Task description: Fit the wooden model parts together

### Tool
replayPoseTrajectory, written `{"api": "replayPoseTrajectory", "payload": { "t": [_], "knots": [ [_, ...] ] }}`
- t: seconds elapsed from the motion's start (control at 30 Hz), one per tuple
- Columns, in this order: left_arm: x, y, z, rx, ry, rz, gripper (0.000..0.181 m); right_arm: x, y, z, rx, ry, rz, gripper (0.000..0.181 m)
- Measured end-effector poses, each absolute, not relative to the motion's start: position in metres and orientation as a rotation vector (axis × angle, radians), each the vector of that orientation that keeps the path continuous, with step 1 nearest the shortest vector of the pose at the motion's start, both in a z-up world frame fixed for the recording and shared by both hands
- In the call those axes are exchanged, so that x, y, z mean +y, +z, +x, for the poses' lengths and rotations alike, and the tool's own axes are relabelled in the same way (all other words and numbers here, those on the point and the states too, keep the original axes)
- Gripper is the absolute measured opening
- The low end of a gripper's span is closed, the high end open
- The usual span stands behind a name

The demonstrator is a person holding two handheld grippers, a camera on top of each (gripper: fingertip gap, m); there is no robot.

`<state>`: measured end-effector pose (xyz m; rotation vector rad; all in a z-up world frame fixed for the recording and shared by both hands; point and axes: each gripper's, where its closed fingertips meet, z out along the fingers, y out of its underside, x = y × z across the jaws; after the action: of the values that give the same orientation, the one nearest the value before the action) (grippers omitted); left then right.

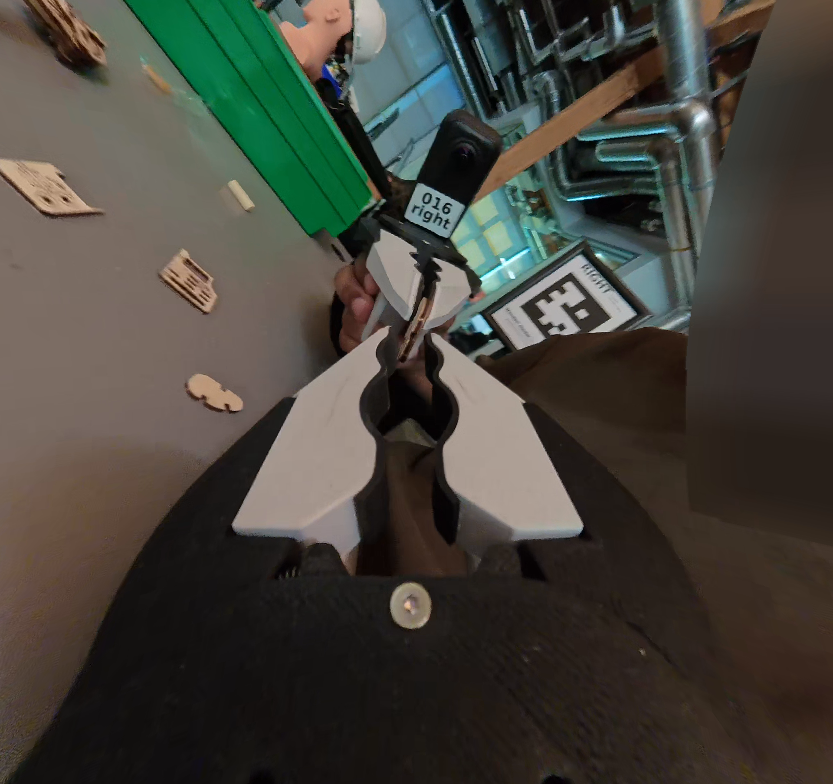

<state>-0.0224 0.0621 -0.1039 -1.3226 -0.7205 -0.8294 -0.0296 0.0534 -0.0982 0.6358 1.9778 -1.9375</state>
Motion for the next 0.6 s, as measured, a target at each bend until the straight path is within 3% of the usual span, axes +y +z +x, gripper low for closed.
{"api": "replayPoseTrajectory", "payload": {
  "t": [0.03, 0.23, 0.6],
  "knots": [
    [0.061, -0.105, -0.025, -0.719, -0.775, -1.342, 0.011, 0.054, -0.098, -0.031, 1.983, -1.939, 0.639, 0.0],
    [0.052, -0.112, -0.038, -0.665, -0.456, -1.496, 0.0, 0.058, -0.106, -0.031, 2.073, -1.902, 0.62, 0.0],
    [0.057, -0.114, -0.025, -0.575, -0.436, -1.566, 0.008, 0.058, -0.111, -0.029, 2.094, -1.861, 0.612, 0.001]
  ]
}}
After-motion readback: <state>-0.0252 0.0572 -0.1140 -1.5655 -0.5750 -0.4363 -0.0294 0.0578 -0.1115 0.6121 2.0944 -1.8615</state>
